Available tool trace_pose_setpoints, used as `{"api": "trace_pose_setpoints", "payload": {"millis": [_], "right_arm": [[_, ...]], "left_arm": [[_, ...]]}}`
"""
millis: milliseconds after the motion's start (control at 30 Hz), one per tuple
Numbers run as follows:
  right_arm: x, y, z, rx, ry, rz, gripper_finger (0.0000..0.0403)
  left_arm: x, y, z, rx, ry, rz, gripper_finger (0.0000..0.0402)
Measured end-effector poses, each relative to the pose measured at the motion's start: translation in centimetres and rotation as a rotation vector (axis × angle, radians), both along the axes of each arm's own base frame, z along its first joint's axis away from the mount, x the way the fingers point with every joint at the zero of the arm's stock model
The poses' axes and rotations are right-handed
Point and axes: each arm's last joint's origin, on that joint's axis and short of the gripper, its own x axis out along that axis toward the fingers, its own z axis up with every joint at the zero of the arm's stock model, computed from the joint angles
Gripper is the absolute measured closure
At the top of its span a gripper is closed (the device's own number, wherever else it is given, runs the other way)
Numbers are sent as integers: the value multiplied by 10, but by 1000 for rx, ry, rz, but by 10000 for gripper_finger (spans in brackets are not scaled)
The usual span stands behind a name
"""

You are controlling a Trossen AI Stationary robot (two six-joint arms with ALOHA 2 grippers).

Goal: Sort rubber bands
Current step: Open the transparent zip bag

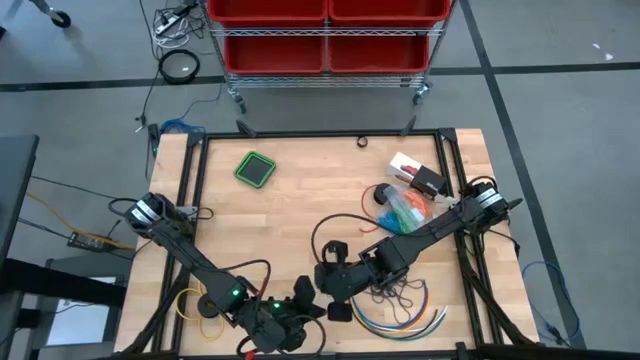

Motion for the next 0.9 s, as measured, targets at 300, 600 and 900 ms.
{"api": "trace_pose_setpoints", "payload": {"millis": [300, 600, 900], "right_arm": [[-4, -18, -6, -14, 115, -149, 402], [2, -32, -5, -19, 99, -229, 403], [1, -31, -5, -9, 123, -166, 403]], "left_arm": [[-17, -9, -5, 52, 10, 87, 401], [-21, -7, -10, 3, 32, 168, 374], [-17, -8, -4, -64, -38, 205, 260]]}}
